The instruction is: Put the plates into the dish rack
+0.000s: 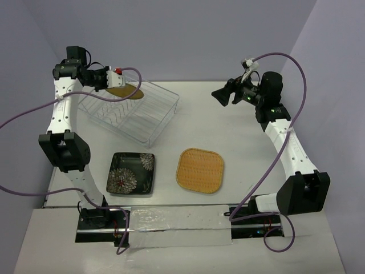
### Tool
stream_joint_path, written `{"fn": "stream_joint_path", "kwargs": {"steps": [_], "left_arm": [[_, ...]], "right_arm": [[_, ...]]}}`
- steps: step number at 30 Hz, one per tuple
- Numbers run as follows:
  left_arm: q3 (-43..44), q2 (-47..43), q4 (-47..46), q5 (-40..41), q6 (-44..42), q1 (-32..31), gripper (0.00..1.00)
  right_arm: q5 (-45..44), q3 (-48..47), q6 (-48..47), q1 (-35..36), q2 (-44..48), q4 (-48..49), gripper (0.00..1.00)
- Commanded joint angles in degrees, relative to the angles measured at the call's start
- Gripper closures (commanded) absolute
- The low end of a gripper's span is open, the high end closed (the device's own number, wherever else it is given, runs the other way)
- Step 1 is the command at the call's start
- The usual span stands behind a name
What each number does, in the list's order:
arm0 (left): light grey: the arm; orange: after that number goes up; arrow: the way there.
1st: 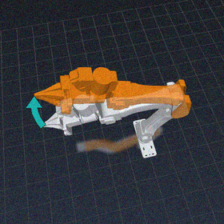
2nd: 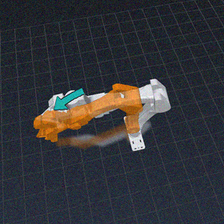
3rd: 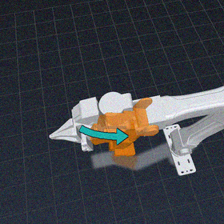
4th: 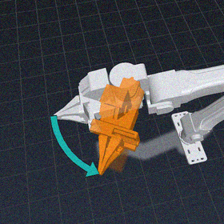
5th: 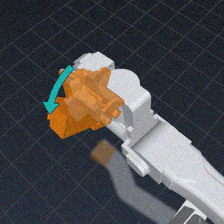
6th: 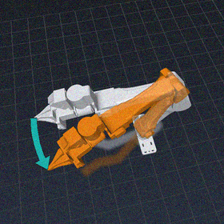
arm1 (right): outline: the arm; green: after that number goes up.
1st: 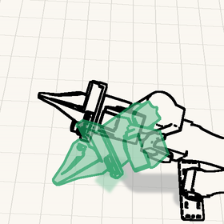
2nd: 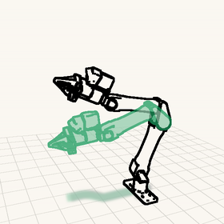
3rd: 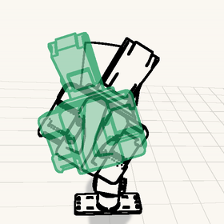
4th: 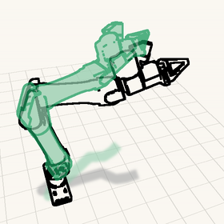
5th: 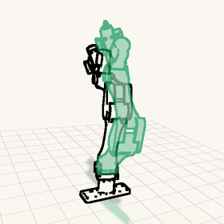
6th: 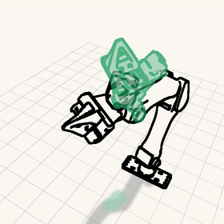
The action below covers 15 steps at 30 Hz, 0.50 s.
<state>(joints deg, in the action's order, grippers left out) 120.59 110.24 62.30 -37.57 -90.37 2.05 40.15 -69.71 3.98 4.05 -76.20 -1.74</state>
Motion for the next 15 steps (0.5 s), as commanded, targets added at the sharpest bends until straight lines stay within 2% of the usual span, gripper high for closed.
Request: {"fn": "stream_joint_path", "kwargs": {"steps": [1,4,9,15], "left_arm": [[4.61,1.38,-0.25,-1.26,-14.12,0.85,1.00],[7.46,4.41,1.22,-0.07,-18.25,0.94,1.00],[5.68,6.35,-0.29,0.59,-23.41,1.03,1.00],[5.07,8.77,-3.06,3.22,-25.55,1.11,1.00]], "right_arm": [[-3.42,-3.48,-0.09,1.27,-0.44,-0.58,0.14],[-5.15,-3.94,0.96,2.07,-1.12,-0.81,0.14],[-7.15,-7.06,3.52,3.17,-3.75,-3.05,0.14],[-10.33,-8.70,5.04,4.29,-5.68,-4.35,0.14]]}}
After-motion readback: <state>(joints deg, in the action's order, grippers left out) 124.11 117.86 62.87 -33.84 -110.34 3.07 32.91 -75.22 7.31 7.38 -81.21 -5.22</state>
